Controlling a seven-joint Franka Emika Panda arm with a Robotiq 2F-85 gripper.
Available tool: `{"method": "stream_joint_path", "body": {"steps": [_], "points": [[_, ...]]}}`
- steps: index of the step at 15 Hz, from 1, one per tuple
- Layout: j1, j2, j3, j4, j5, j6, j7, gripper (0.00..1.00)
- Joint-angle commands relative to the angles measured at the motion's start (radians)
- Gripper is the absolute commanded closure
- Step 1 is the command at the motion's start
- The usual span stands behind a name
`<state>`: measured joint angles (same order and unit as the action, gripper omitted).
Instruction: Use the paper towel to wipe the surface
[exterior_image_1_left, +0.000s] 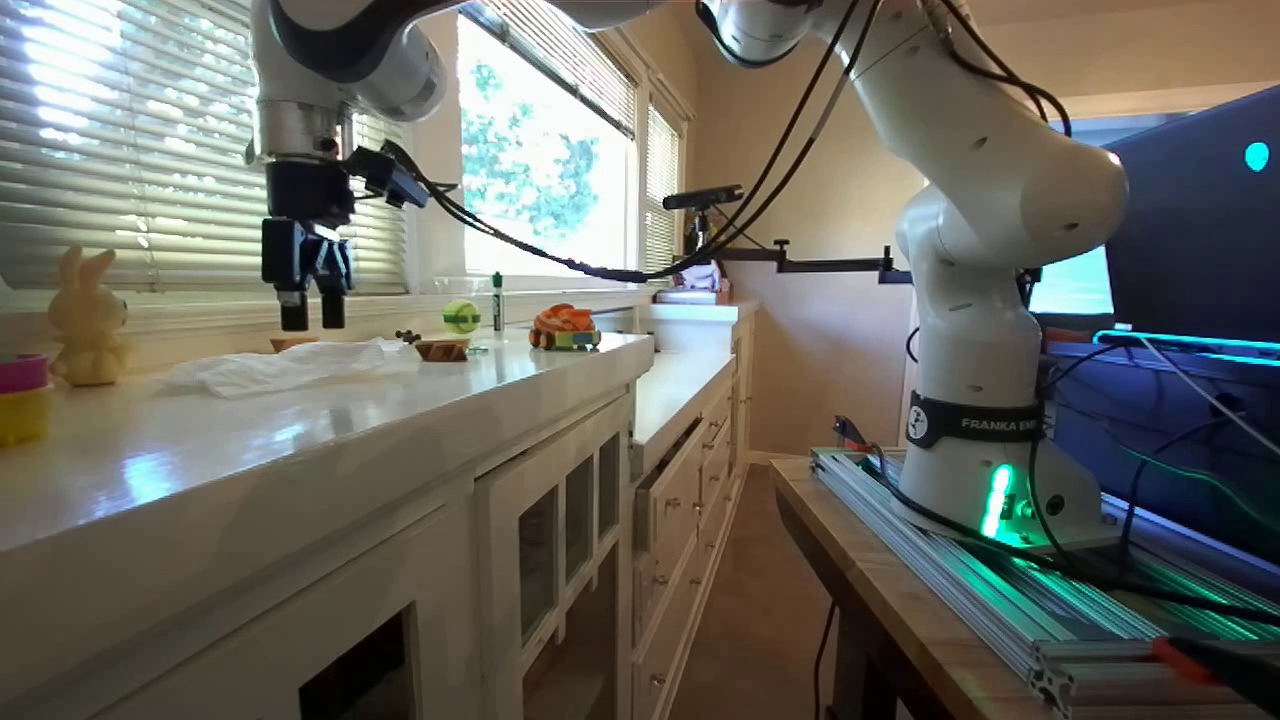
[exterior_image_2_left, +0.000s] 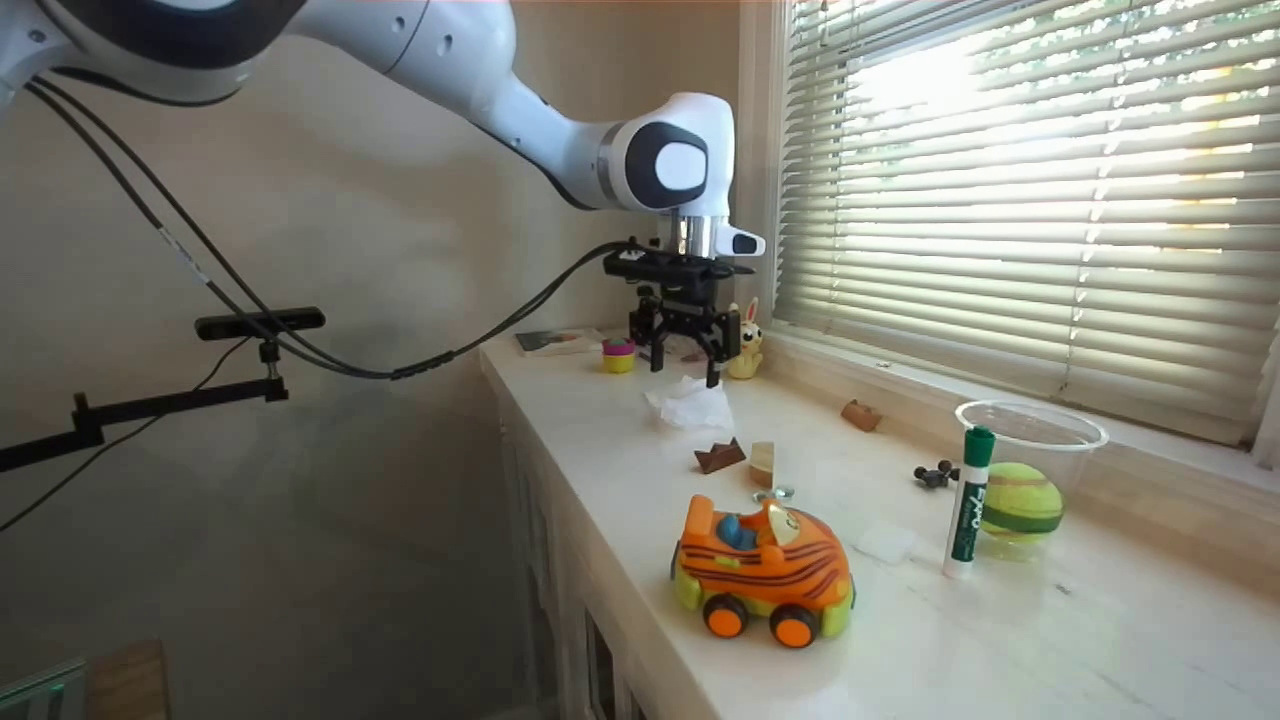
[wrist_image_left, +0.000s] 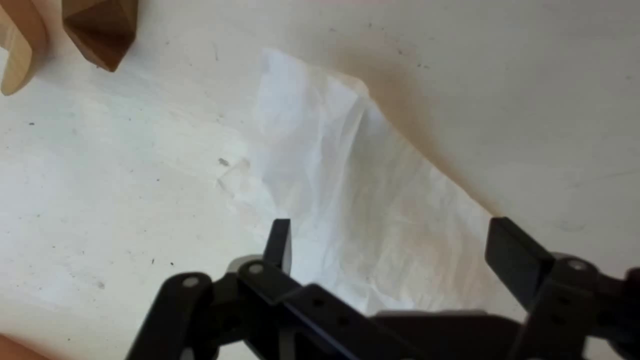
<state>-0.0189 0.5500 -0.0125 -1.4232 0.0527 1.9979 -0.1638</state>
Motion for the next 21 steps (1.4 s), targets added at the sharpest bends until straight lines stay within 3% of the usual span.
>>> {"method": "stream_joint_path", "body": {"steps": [1,6,7,17,21], "points": [[0.012,0.01,-0.007,-0.02,-0.052,0.092,0.04,0.0],[0.008,0.028,-0.002,-0.028,-0.06,0.176,0.039,0.0],[0.008,0.03,-0.001,-0.026,-0.06,0.178,0.038,0.2],[0.004,0.038,0.005,-0.022,-0.052,0.175,0.028,0.92],[0.002,0.041,0.006,-0.019,-0.052,0.173,0.026,1.0]]}}
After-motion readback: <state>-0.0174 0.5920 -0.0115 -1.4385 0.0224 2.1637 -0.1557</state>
